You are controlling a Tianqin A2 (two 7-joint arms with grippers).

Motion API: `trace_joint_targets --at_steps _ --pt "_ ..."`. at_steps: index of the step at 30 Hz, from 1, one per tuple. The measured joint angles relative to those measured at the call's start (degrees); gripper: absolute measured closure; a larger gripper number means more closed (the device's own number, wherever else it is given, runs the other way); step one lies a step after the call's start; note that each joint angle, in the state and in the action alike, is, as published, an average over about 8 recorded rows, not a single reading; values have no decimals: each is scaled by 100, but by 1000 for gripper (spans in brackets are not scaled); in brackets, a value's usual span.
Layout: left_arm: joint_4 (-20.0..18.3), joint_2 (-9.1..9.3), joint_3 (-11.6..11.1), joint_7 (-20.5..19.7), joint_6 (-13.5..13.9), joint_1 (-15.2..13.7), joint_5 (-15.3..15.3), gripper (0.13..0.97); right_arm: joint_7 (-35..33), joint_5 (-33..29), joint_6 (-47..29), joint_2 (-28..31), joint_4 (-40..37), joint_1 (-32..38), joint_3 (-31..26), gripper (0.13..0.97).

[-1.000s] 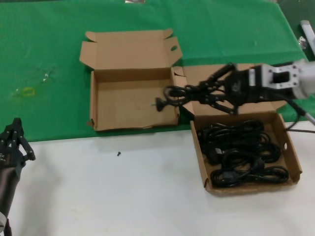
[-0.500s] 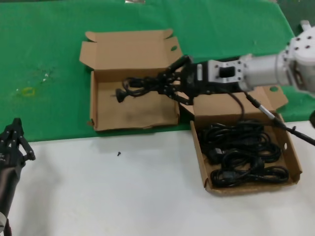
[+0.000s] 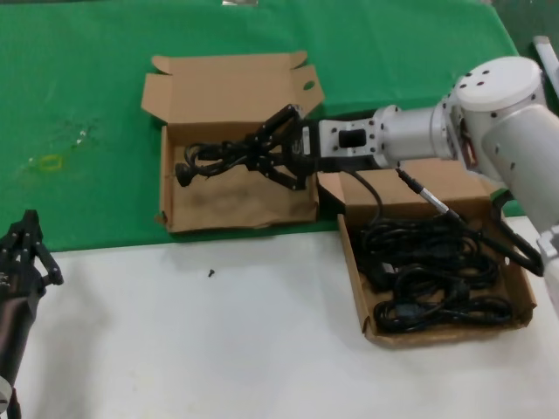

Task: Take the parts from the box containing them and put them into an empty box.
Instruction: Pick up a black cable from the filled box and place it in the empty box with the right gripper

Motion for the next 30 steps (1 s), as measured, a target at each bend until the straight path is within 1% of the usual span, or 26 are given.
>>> trace_joint_targets --at_steps 6,13,22,30 --pt "0 0 0 0 0 0 0 955 -692 66 250 -257 -830 262 185 874" --pt "0 0 0 0 0 0 0 955 -1182 108 541 -406 -1245 348 359 874" --pt "0 0 0 0 0 0 0 955 -1620 172 812 -512 -1408 304 568 815" --pt "0 0 0 0 0 0 0 955 -1830 203 927 -559 -1445 256 705 689"
